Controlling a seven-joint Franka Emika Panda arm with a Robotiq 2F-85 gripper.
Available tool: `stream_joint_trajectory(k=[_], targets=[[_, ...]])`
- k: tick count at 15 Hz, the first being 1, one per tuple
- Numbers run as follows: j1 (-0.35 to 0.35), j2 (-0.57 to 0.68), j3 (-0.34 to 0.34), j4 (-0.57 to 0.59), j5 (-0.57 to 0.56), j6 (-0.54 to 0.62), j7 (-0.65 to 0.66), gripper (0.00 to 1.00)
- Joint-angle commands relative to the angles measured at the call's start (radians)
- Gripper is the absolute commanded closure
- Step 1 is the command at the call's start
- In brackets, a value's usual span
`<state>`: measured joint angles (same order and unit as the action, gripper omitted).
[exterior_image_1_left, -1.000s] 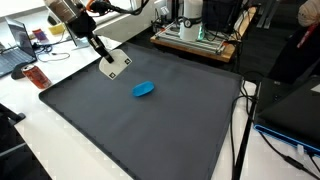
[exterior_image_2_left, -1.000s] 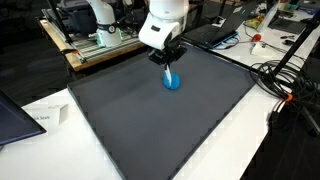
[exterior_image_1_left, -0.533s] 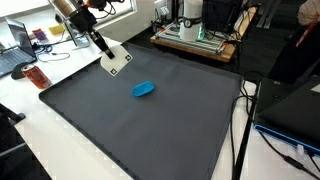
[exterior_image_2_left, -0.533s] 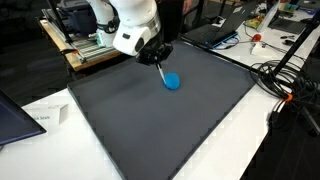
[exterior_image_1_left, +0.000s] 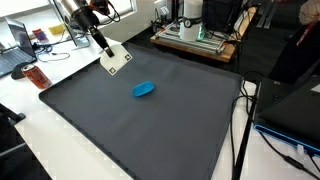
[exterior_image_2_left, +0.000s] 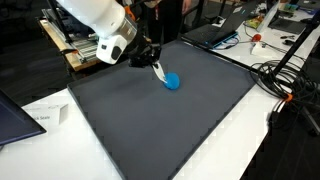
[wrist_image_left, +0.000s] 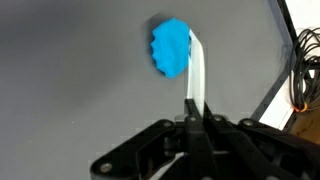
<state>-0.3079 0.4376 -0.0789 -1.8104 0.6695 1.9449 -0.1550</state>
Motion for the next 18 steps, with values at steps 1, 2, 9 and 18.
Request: stream_joint_trajectory(k=[1, 2, 9, 18], targets=[[-0.033, -0.025, -0.002, -0.07, 0.118, 0.01, -0.096, 0.99], [-0.04, -0.022, -0.004, -0.075, 0.143, 0.002, -0.121, 0.99], [-0.053, -0.017, -0.031, -0.118, 0.265, -0.003, -0.225, 0.99], [-0.058, 0.003, -0.067, -0.148, 0.366, -0.015, -0.297, 0.99]])
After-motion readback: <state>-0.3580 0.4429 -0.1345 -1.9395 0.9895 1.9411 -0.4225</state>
